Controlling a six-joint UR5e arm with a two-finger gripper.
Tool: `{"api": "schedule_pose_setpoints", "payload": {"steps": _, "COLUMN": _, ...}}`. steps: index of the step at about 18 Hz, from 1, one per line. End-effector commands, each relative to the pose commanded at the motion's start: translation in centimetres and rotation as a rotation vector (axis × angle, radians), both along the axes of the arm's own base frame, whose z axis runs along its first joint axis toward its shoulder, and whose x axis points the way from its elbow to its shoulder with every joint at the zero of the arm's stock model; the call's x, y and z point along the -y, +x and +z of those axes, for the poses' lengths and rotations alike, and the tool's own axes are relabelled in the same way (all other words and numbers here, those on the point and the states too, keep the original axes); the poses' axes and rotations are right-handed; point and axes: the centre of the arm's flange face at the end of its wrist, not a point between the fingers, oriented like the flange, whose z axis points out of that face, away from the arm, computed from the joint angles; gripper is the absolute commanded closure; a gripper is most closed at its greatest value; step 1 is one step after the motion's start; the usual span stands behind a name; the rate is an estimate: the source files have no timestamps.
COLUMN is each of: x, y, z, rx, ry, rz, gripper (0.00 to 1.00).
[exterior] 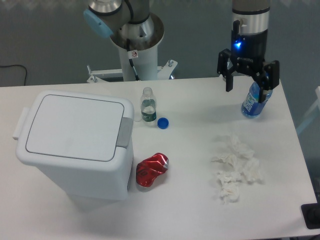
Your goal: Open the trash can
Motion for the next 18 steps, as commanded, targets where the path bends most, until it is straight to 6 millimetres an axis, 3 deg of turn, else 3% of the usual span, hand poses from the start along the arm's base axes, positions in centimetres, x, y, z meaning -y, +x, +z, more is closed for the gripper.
{"api": "schedule_pose_setpoints", "payload": {"steps": 7, "x": -0.3, "y": 0.0, "z": 0.3, "rx": 0.016, "ry": 0.023, "rz": 0.038, "gripper": 0.00}}
{"api": "schedule_pose_setpoints", "payload": {"steps": 18, "x": -2.9, "y": 1.3, "z": -0.5, "rx": 0.089, "ry": 0.076, "rz": 0.079, "gripper": 0.00}}
